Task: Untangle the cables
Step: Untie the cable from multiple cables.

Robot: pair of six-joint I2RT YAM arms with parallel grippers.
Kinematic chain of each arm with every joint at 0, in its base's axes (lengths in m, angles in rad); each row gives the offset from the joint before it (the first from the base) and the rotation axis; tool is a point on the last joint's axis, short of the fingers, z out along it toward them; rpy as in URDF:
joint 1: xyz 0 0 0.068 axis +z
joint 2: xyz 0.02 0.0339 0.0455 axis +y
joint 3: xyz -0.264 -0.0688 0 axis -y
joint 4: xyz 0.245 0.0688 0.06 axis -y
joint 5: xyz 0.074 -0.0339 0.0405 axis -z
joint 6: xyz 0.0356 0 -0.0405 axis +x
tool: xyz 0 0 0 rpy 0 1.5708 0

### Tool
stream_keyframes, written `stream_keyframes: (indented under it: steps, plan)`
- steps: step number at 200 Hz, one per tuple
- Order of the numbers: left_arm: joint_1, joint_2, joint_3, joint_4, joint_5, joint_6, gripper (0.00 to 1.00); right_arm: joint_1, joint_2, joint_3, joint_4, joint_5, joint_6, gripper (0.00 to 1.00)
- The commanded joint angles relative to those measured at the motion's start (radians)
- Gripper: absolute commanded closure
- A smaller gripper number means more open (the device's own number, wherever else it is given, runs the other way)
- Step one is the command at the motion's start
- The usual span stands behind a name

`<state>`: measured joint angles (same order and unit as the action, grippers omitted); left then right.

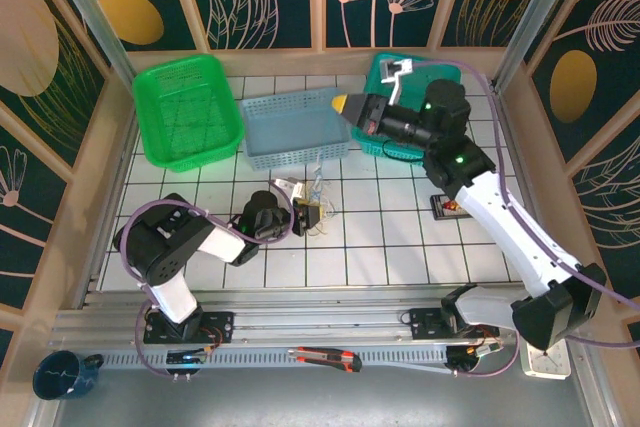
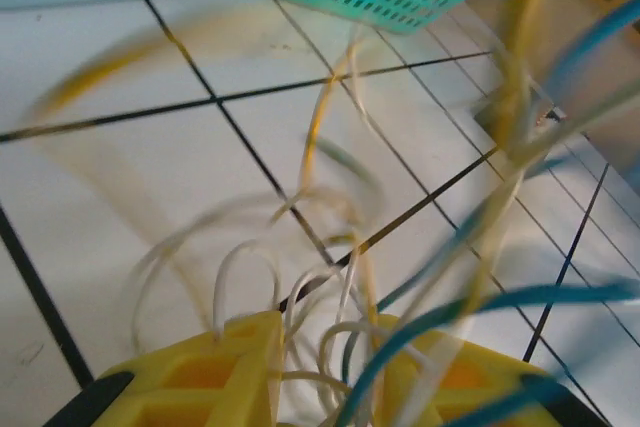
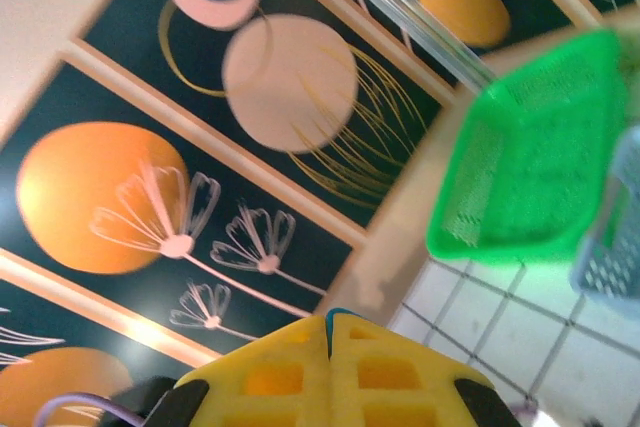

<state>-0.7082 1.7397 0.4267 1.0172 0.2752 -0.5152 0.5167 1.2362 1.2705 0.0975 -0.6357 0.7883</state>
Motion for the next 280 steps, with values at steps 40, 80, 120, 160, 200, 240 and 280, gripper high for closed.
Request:
stream_keyframes:
  steps: [40,80,120,160,200,240,280]
  plan:
    - [-0.005,-0.005,-0.026,-0.007,-0.016,-0.027,0.61,-0.010,0.028,-0.037,0.193,-0.061,0.077,1.00]
    - [-0.004,-0.110,-0.028,-0.063,-0.031,-0.008,0.34,0.000,0.008,-0.162,0.149,-0.024,0.020,1.00]
    - [-0.004,-0.255,-0.024,-0.136,-0.053,0.032,0.17,0.025,-0.012,-0.242,0.070,0.030,-0.054,1.00]
    - [-0.004,-0.332,0.018,-0.206,-0.087,0.083,0.13,0.060,-0.022,-0.270,0.041,0.049,-0.080,1.00]
    - [-0.004,-0.326,0.056,-0.226,-0.140,0.083,0.26,0.075,-0.035,-0.283,0.042,0.057,-0.074,1.00]
    - [-0.003,-0.286,0.100,-0.216,-0.163,0.081,0.37,0.096,-0.054,-0.280,0.035,0.068,-0.071,1.00]
    - [-0.004,-0.218,0.146,-0.212,-0.155,0.080,0.49,0.109,-0.073,-0.282,0.029,0.082,-0.069,1.00]
